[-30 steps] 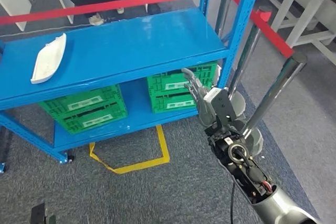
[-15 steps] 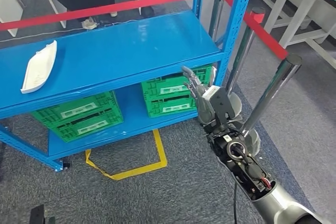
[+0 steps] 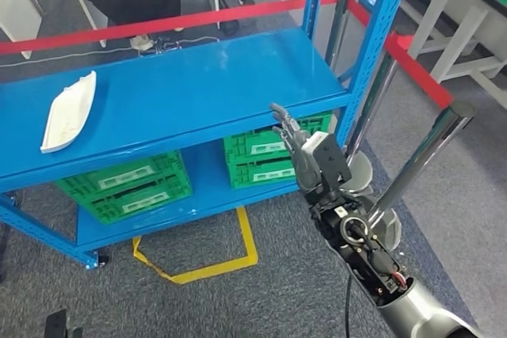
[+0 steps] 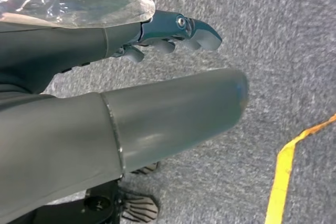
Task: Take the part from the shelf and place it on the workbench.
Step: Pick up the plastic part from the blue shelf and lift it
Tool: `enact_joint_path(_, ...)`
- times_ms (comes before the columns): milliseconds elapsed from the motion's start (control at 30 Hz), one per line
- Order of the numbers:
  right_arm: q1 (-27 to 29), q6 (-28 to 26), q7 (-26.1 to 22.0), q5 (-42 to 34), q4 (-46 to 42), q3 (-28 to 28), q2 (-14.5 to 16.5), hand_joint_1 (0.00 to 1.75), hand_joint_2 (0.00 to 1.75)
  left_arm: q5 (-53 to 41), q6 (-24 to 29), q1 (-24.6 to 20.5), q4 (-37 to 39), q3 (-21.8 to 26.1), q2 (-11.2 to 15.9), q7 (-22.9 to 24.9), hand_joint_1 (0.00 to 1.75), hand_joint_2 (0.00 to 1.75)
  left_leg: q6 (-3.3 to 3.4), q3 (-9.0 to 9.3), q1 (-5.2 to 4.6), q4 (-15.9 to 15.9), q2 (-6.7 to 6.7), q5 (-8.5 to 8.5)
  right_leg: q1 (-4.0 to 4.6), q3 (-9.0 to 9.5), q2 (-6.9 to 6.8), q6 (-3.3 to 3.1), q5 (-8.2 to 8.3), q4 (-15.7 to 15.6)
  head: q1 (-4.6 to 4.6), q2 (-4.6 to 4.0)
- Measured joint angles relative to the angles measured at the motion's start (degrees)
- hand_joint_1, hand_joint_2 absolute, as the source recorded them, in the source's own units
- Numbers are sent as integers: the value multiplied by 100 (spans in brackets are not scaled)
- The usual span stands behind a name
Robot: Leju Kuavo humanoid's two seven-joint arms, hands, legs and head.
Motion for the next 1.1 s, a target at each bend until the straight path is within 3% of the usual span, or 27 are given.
enact_joint_path(100, -5, 0, 1, 0, -6, 5, 1, 0, 0, 1, -3, -6, 1, 0, 1, -2, 0, 0, -103, 16, -2, 137, 7, -54, -15, 124, 7, -123, 2, -52, -8, 0)
enact_joint_path(133, -14, -1, -1, 0, -8, 5, 2, 0, 0, 1, -3, -12, 2, 0, 0, -3, 0, 0, -128, -58, 6, 303, 7, -107, -23, 179, 11, -153, -9, -61, -11, 0)
enact_joint_path(167, -22, 0, -2, 0, -9, 5, 3, 0, 0, 1, -3, -18, 2, 0, 2, -5, 0, 0, -155, -222, 17, 595, 7, -204, -32, 225, 16, -178, -28, -72, -19, 0)
enact_joint_path(267, -21, 3, 1, 0, -6, 11, 4, 0, 0, 1, -3, -10, 1, 0, 4, -8, 0, 0, -204, -994, 37, 1657, 6, -552, -32, 320, 35, -207, -129, -76, -39, 0)
enact_joint_path(300, -16, 3, 3, 0, -5, 14, 4, 0, 0, 1, -3, 0, 2, 0, 3, -8, 0, 0, -206, -1157, 40, 1761, 7, -555, -32, 365, 43, -203, -172, -77, -40, 0)
enact_joint_path(333, -12, 2, 6, 0, -4, 15, 4, 0, 0, 1, -3, 8, 2, 0, 3, -8, 0, 0, -201, -1209, 42, 1647, 7, -439, -33, 425, 48, -197, -220, -78, -39, 0)
enact_joint_path(400, -11, 1, 11, 0, -4, 15, 4, 0, 0, 1, -3, 12, 1, 0, 8, -8, 0, 0, -165, -1021, 44, 888, 8, 110, -34, 550, 53, -174, -326, -85, -45, 0)
enact_joint_path(433, -11, 1, 14, 0, -3, 15, 4, 0, 0, 1, -3, 11, 1, 0, 11, -8, 0, 0, -147, -906, 29, 533, 11, 304, -31, 615, 60, -152, -379, -93, -53, -1)
enact_joint_path(500, -14, 0, 25, 0, -1, 17, 5, 0, 0, 1, -3, 9, 1, 1, 15, -8, 0, 0, -83, -773, -7, 169, 10, 410, -27, 694, 72, -86, -449, -130, -84, -1)
enact_joint_path(533, -12, 0, 31, 1, -1, 17, 5, 0, 0, 1, -3, 10, 1, 2, 16, -8, 0, 0, -39, -751, -22, 155, 6, 357, -23, 740, 80, -44, -441, -128, -94, -1)
enact_joint_path(633, -21, -1, 40, 7, -3, 15, 7, 0, 0, 1, -3, 15, 0, 2, 13, -11, 0, 0, 96, -533, 1, 52, -5, 426, -17, 767, 63, 59, -471, 86, -66, -1)
enact_joint_path(700, -39, -2, 42, 14, 0, 16, 11, 0, 0, 1, -3, 7, 0, 2, 10, -14, 0, 0, 144, -402, 5, 29, -2, 369, -24, 461, 42, 94, -665, 673, -29, -2)
enact_joint_path(767, -19, -1, 45, 18, 5, 16, 16, 0, 0, 3, -3, 5, 0, 2, 9, -14, 0, 0, 171, -323, -5, 31, -6, 283, -23, -36, 39, 114, -955, 1351, -7, -2)
enact_joint_path(800, 0, 1, 47, 20, 8, 16, 17, 0, 0, 4, -3, 13, 0, 2, 9, -14, 0, 0, 173, -280, -10, 31, -11, 237, -23, -217, 39, 120, -1045, 1496, 1, -2)
enact_joint_path(833, 13, 1, 48, 20, 11, 15, 17, 0, 0, 8, -3, 24, 0, 2, 9, -14, 0, 0, 170, -228, -14, 32, -18, 190, -23, -308, 39, 117, -1019, 1445, 11, -2)
enact_joint_path(867, 17, 3, 49, 20, 13, 15, 17, 0, 0, 13, -3, 33, 0, 2, 9, -14, 0, 0, 161, -163, -18, 33, -24, 141, -22, -301, 38, 102, -843, 1197, 19, -2)
enact_joint_path(933, 20, 12, 49, 20, 15, 15, 17, 0, 0, 27, -3, 40, 1, 2, 4, -14, 0, 0, 130, -25, -26, 33, -29, 38, -2, -149, 34, 44, -262, 460, 20, -2)
enact_joint_path(967, 21, 19, 50, 20, 18, 16, 17, 0, 0, 34, -3, 39, 1, 2, -1, -14, 0, 0, 105, 20, -26, 32, -30, -7, 17, -81, 31, 9, -73, 174, 11, -2)
enact_joint_path(1000, 22, 25, 51, 20, 21, 17, 17, 0, 0, 39, -3, 38, 1, 2, -3, -14, 0, 0, 71, 46, -23, 26, -30, -47, 36, -25, 28, -28, 39, 15, 6, -2)
enact_joint_path(1100, 15, 35, 49, 20, 22, 17, 19, 0, 0, 48, -3, 32, 2, 2, 0, -14, 0, 0, -33, 80, -21, 103, -26, -85, 44, 108, 32, -139, 43, -83, 12, -1)
